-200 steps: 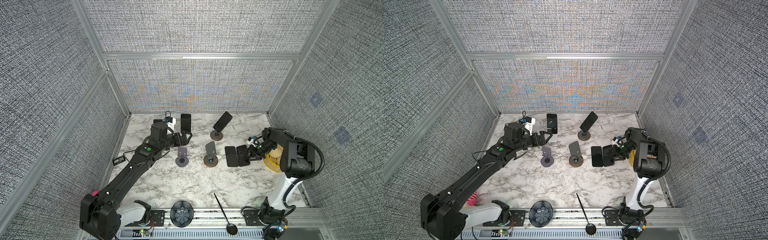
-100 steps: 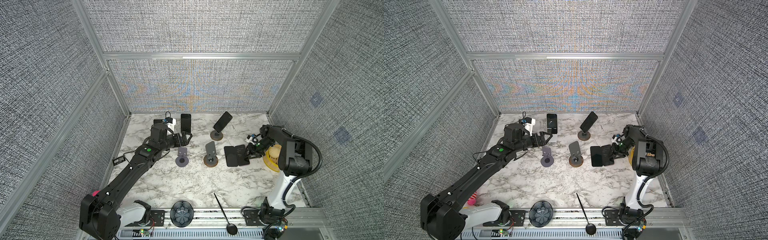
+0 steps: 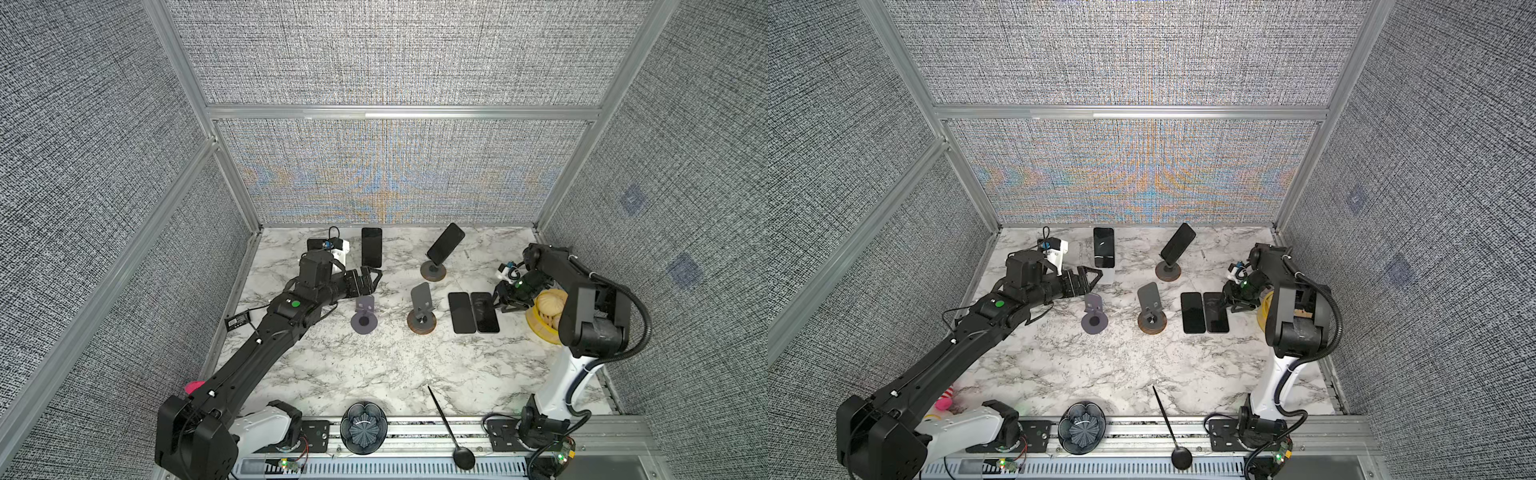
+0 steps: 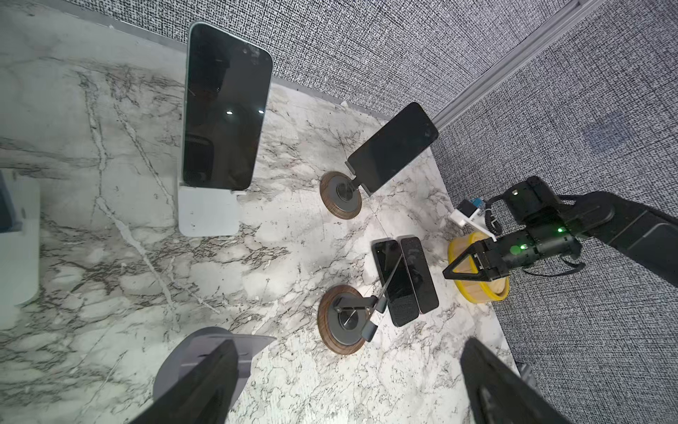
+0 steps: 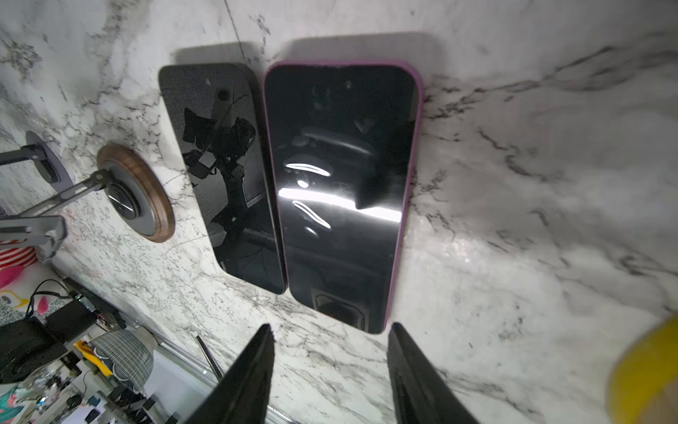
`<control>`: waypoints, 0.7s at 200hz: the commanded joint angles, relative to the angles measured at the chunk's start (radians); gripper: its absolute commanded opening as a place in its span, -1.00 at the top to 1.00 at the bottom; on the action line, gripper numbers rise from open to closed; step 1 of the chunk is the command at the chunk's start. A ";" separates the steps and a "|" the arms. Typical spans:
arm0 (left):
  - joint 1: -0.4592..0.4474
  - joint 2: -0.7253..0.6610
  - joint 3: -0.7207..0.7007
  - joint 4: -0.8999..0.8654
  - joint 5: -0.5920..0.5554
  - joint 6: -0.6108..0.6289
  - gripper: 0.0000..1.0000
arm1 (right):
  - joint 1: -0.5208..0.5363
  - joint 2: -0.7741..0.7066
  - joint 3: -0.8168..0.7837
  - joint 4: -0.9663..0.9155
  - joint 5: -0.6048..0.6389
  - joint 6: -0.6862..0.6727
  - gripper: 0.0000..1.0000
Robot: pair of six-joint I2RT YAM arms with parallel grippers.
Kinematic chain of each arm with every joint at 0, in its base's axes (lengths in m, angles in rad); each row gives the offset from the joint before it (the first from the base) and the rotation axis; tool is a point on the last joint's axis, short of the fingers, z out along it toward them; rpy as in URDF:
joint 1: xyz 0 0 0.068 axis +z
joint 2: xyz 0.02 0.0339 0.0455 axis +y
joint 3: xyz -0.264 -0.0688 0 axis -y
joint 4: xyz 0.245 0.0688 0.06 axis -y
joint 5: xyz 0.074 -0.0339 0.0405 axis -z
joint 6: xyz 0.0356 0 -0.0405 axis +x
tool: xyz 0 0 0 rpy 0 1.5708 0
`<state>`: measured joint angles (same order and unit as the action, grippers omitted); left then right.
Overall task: Remove the phone from the phone stand
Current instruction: Place the phone to the middle-right of the table.
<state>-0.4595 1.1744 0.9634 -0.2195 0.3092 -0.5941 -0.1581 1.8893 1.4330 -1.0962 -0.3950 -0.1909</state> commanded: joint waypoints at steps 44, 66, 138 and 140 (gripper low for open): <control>0.002 0.007 0.013 -0.014 -0.021 0.025 -0.95 | 0.036 -0.168 0.014 -0.031 0.096 0.134 -0.03; 0.003 0.012 0.021 -0.026 -0.022 0.032 -0.95 | 0.072 -0.229 0.000 -0.006 0.102 0.182 -0.03; 0.003 0.031 0.063 -0.070 -0.068 0.059 -0.91 | 0.263 -0.392 -0.106 0.257 0.154 0.433 -0.03; 0.003 0.033 0.067 -0.074 -0.078 0.065 -0.91 | 0.267 -0.395 -0.108 0.262 0.154 0.438 -0.03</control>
<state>-0.4568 1.1984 1.0016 -0.2539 0.2867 -0.5751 0.0692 1.5276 1.3506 -0.9516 -0.2665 0.1287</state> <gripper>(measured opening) 0.962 0.515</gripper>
